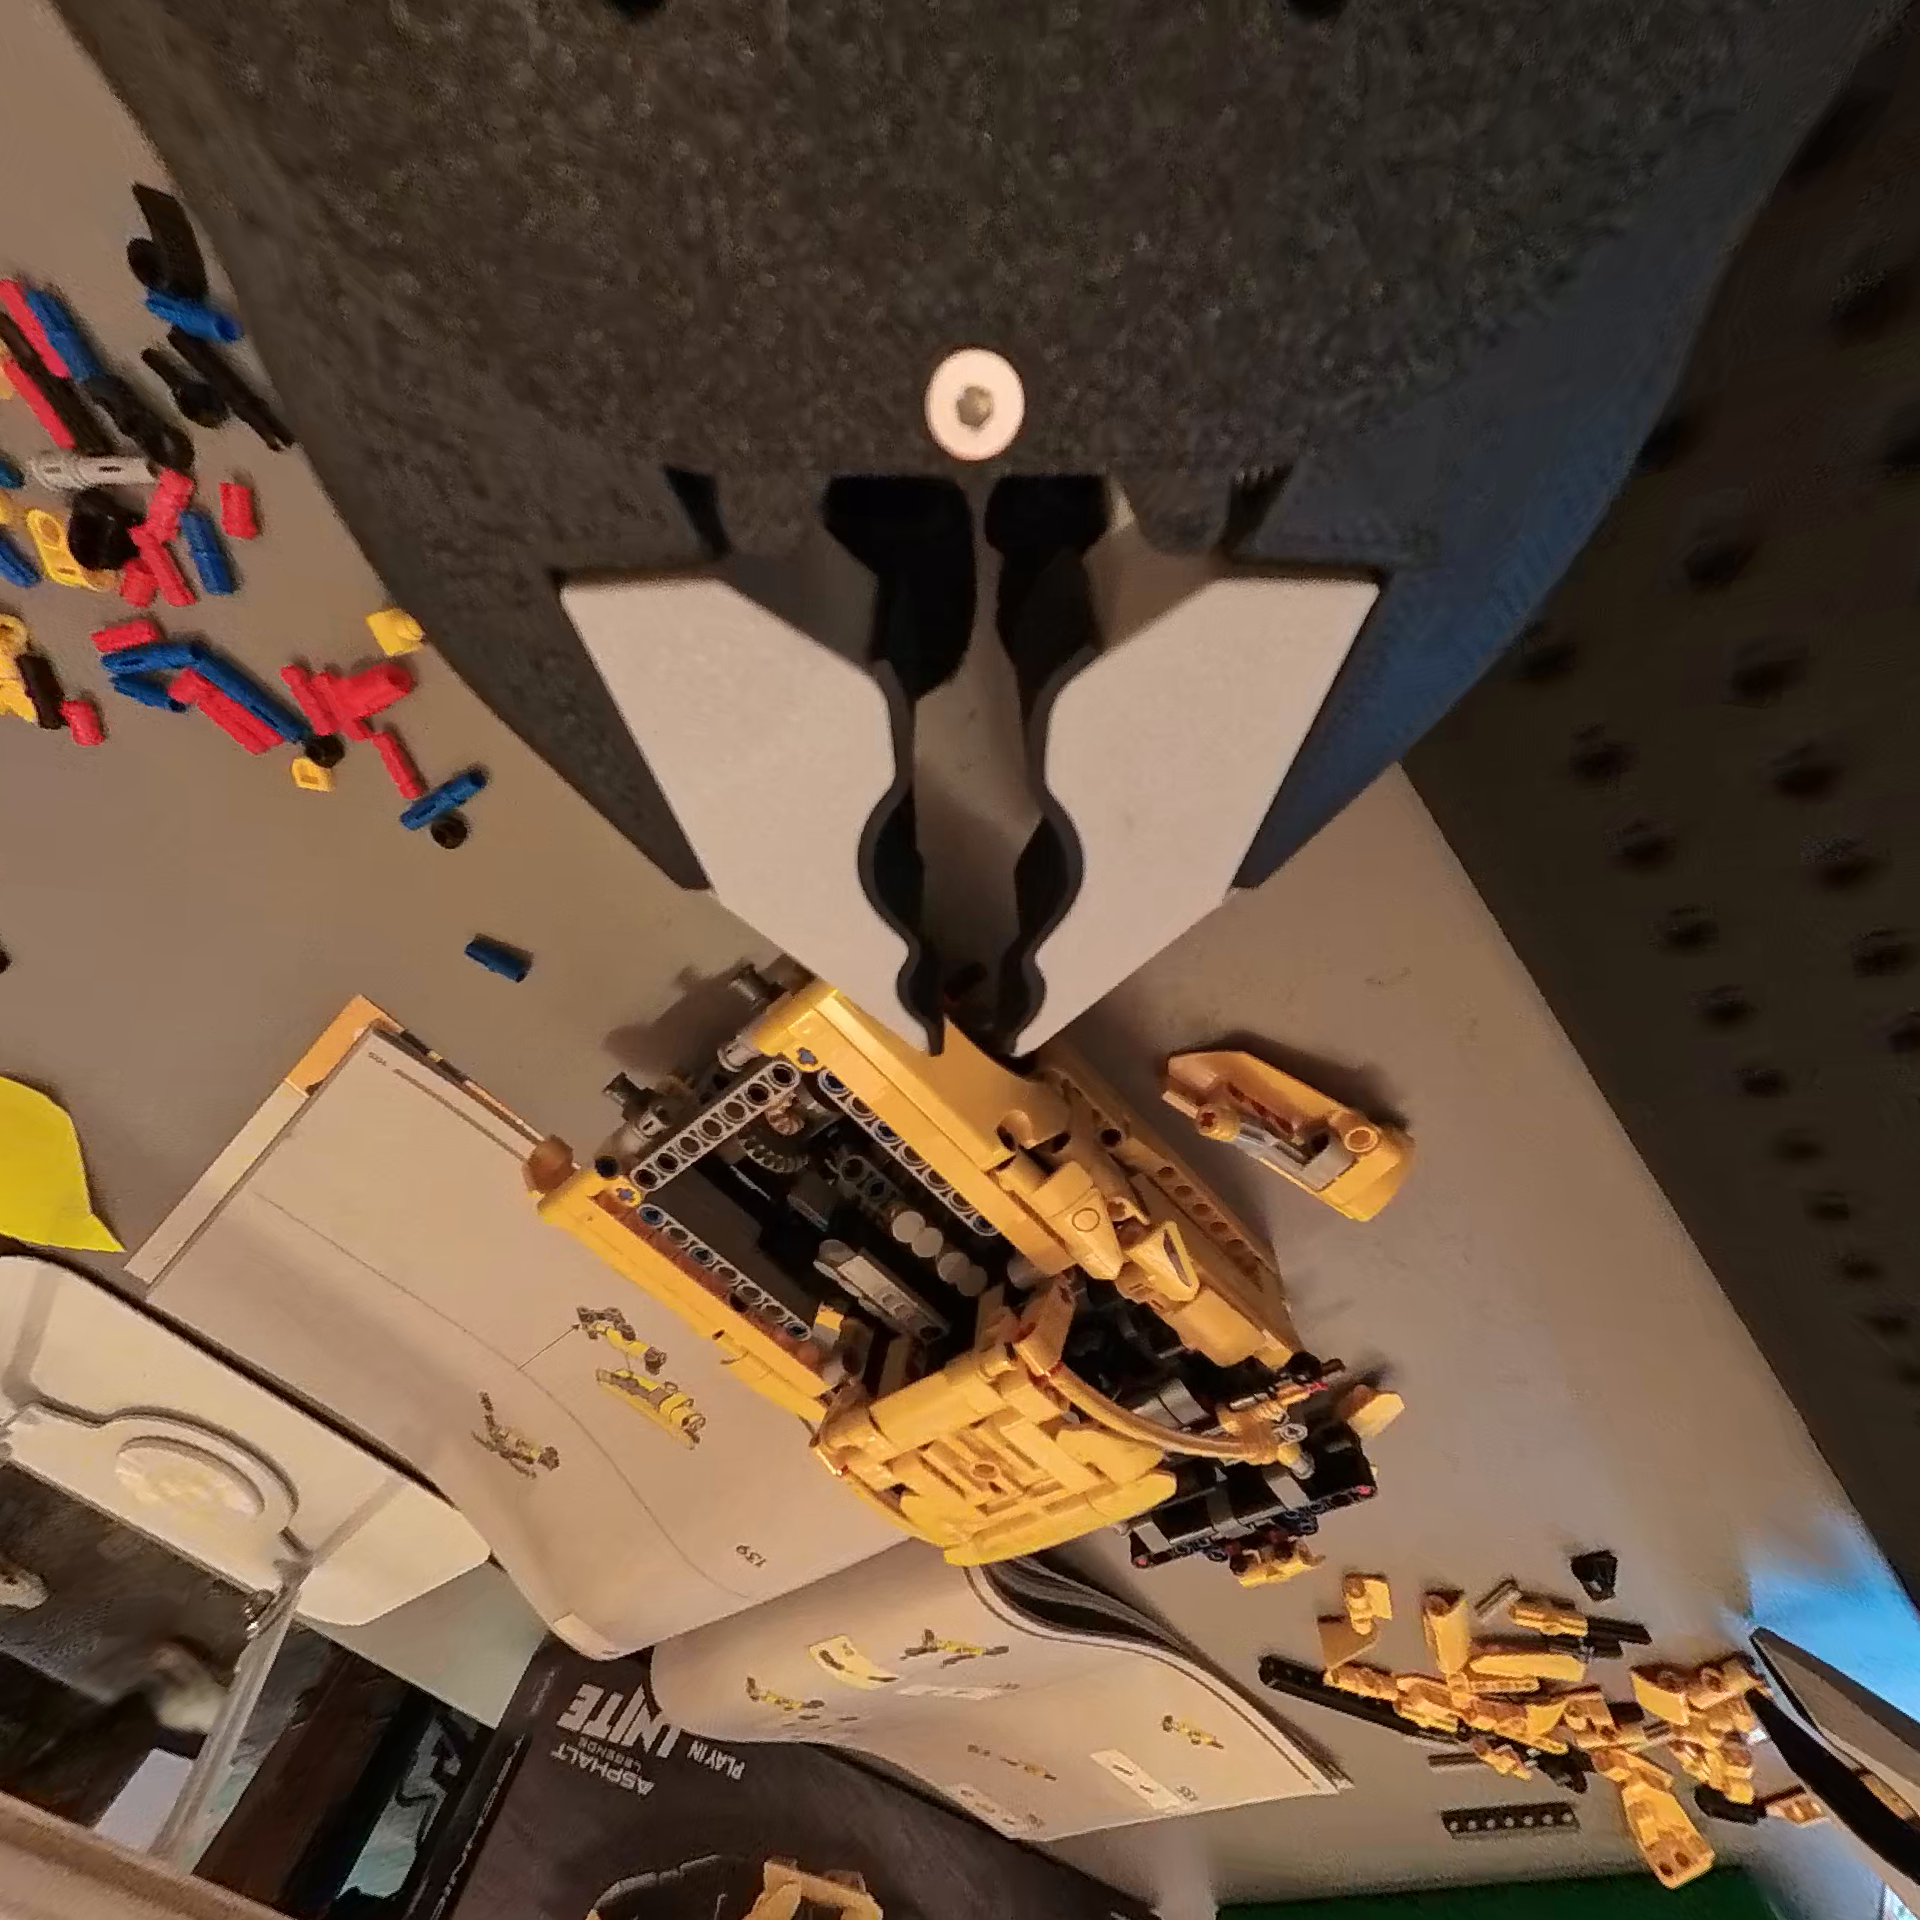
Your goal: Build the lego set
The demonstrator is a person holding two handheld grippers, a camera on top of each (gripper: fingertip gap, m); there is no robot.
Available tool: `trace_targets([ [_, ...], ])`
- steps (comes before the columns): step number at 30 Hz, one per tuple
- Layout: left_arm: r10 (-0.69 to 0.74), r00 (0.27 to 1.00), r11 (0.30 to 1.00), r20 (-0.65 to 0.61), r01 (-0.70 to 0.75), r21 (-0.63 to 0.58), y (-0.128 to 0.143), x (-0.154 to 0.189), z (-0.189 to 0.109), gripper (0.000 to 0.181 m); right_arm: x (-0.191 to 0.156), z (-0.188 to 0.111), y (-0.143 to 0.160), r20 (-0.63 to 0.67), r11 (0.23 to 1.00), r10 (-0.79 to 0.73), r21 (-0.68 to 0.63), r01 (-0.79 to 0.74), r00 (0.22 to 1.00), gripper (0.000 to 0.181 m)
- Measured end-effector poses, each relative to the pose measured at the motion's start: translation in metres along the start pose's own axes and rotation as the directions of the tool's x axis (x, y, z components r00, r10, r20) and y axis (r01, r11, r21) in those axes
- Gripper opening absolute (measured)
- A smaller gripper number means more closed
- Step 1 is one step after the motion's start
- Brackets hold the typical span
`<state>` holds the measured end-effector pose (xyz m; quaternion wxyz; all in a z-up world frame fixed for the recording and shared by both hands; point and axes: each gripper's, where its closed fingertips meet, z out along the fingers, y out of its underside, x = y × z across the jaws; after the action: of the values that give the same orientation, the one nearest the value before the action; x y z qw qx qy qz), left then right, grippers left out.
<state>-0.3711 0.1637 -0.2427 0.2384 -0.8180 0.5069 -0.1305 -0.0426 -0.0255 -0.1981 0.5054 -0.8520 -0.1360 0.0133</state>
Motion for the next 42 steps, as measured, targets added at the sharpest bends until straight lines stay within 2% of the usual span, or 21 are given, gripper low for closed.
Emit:
trace_targets([
  [6, -0.081, 0.996, 0.997, 0.041, 0.081, 0.019, -0.002, -0.010, 0.000, 0.033, -0.001, 0.000, -0.001, -0.009, 1.000, -0.020, 0.003, 0.020, 1.000, 0.008],
  [10, -0.195, 0.980, 0.980, -0.042, 0.197, 0.031, -0.006, -0.003, 0.001, 0.039, -0.001, 0.001, 0.001, -0.019, 0.999, -0.036, -0.008, 0.035, 0.999, 0.007],
  [13, -0.235, 0.971, 0.971, -0.050, 0.237, 0.042, -0.008, -0.005, 0.003, 0.038, -0.002, 0.002, 0.002, -0.019, 0.999, -0.046, -0.020, 0.046, 0.999, 0.007],
  [15, -0.261, 0.964, 0.964, -0.055, 0.263, 0.040, -0.010, -0.006, 0.004, 0.033, -0.002, 0.002, 0.003, -0.026, 0.998, -0.055, -0.023, 0.055, 0.998, 0.006],
  [18, -0.239, 0.969, 0.970, -0.064, 0.242, 0.037, -0.011, -0.004, 0.007, 0.017, 0.000, 0.002, 0.003, -0.040, 0.998, -0.067, -0.023, 0.066, 0.997, 0.005],
  [21, -0.209, 0.976, 0.976, -0.059, 0.212, 0.049, -0.014, -0.004, 0.008, 0.016, 0.000, 0.001, 0.002, -0.047, 0.997, -0.076, -0.018, 0.075, 0.996, 0.004],
  [23, -0.225, 0.961, 0.959, -0.159, 0.248, 0.139, -0.031, 0.005, 0.000, 0.016, 0.001, 0.000, 0.001, -0.060, 0.997, -0.083, -0.012, 0.082, 0.995, 0.003],
  [25, -0.255, 0.882, 0.880, -0.396, 0.381, 0.284, -0.064, 0.022, -0.025, 0.016, 0.002, -0.001, 0.000, -0.078, 0.996, -0.091, -0.005, 0.090, 0.993, 0.002],
  [26, -0.249, 0.796, 0.800, -0.552, 0.491, 0.346, -0.084, 0.029, -0.046, 0.016, 0.004, -0.001, -0.001, -0.088, 0.996, -0.094, 0.001, 0.094, 0.992, 0.002],
  [28, -0.173, 0.579, 0.615, -0.797, 0.696, 0.372, -0.114, 0.031, -0.091, 0.016, 0.006, -0.003, -0.003, -0.108, 0.995, -0.098, 0.016, 0.101, 0.989, 0.001],
  [29, -0.148, 0.528, 0.576, -0.837, 0.734, 0.361, -0.119, 0.029, -0.100, 0.016, 0.007, -0.004, -0.004, -0.118, 0.994, -0.100, 0.024, 0.103, 0.988, 0.000],
  [31, -0.107, 0.518, 0.578, -0.849, 0.727, 0.371, -0.124, 0.035, -0.105, 0.016, 0.008, -0.006, -0.007, -0.129, 0.994, -0.099, 0.041, 0.105, 0.987, 0.000],
  [32, -0.068, 0.486, 0.571, -0.871, 0.735, 0.366, -0.128, 0.040, -0.113, 0.016, 0.008, -0.008, -0.008, -0.133, 0.993, -0.097, 0.050, 0.104, 0.986, 0.001],
  [35, 0.037, 0.344, 0.516, -0.938, 0.797, 0.312, -0.141, 0.048, -0.136, 0.016, 0.011, -0.011, -0.012, -0.147, 0.992, -0.078, 0.082, 0.091, 0.986, 0.001],
  [38, 0.079, 0.265, 0.517, -0.961, 0.813, 0.267, -0.149, 0.059, -0.139, 0.016, 0.015, -0.015, -0.014, -0.151, 0.992, -0.050, 0.109, 0.067, 0.987, 0.002],
  [39, 0.062, 0.271, 0.540, -0.961, 0.801, 0.261, -0.151, 0.066, -0.133, 0.016, 0.016, -0.016, -0.015, -0.151, 0.991, -0.041, 0.120, 0.059, 0.988, 0.001],
  [40, 0.032, 0.313, 0.585, -0.949, 0.765, 0.272, -0.151, 0.075, -0.121, 0.016, 0.017, -0.017, -0.016, -0.151, 0.990, -0.031, 0.131, 0.051, 0.988, 0.001],
  [42, -0.023, 0.468, 0.723, -0.884, 0.618, 0.308, -0.146, 0.101, -0.087, 0.016, 0.019, -0.019, -0.017, -0.155, 0.989, -0.017, 0.145, 0.040, 0.988, 0.001],
])
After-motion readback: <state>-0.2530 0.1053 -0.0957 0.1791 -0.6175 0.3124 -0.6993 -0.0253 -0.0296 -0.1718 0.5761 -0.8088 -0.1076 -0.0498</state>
